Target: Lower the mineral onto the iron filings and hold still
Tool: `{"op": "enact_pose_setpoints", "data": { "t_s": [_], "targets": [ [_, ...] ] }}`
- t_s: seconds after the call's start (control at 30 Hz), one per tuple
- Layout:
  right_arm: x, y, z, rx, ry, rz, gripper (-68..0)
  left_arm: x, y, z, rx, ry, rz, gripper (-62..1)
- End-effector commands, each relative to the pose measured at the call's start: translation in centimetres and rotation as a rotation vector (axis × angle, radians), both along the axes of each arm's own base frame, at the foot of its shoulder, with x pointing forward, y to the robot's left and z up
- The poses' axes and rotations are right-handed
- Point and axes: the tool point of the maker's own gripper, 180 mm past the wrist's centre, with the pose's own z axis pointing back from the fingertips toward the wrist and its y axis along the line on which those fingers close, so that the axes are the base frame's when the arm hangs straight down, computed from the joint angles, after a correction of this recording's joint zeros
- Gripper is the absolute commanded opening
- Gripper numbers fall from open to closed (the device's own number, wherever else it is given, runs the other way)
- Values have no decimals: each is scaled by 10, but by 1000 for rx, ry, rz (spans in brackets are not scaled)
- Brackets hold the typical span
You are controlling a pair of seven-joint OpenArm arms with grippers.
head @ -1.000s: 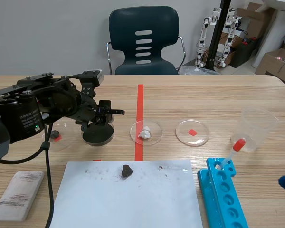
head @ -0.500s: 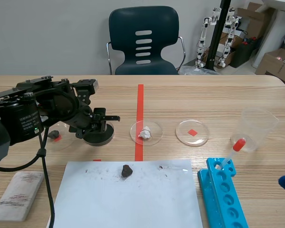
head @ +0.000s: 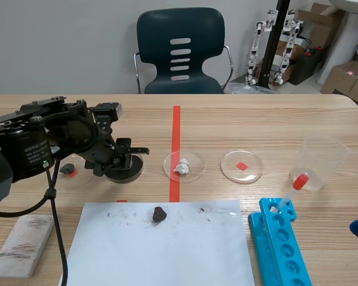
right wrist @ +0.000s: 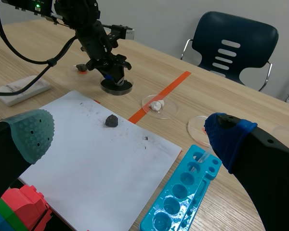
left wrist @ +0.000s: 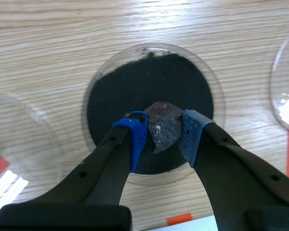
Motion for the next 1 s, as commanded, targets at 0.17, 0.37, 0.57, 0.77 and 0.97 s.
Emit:
{"op": "enact_pose_setpoints", "data": {
  "t_s": [0.17, 0.37, 0.57, 0.77, 0.97],
  "targets": [
    [4, 2, 10, 18, -36, 6, 4, 10, -1, 3, -10, -15, 26, -539],
    [4, 2, 10, 18, -36, 6, 4, 10, -2, 3, 0, -17, 20, -539],
    [4, 2, 10, 18, -36, 6, 4, 10, -2, 3, 0, -18, 20, -539],
    [4, 2, 10, 18, -36, 6, 4, 10, -1, 3, 3, -17, 19, -539],
    [4, 2, 10, 18, -36, 6, 4, 10, 0, 3, 5, -18, 21, -539]
  ]
}}
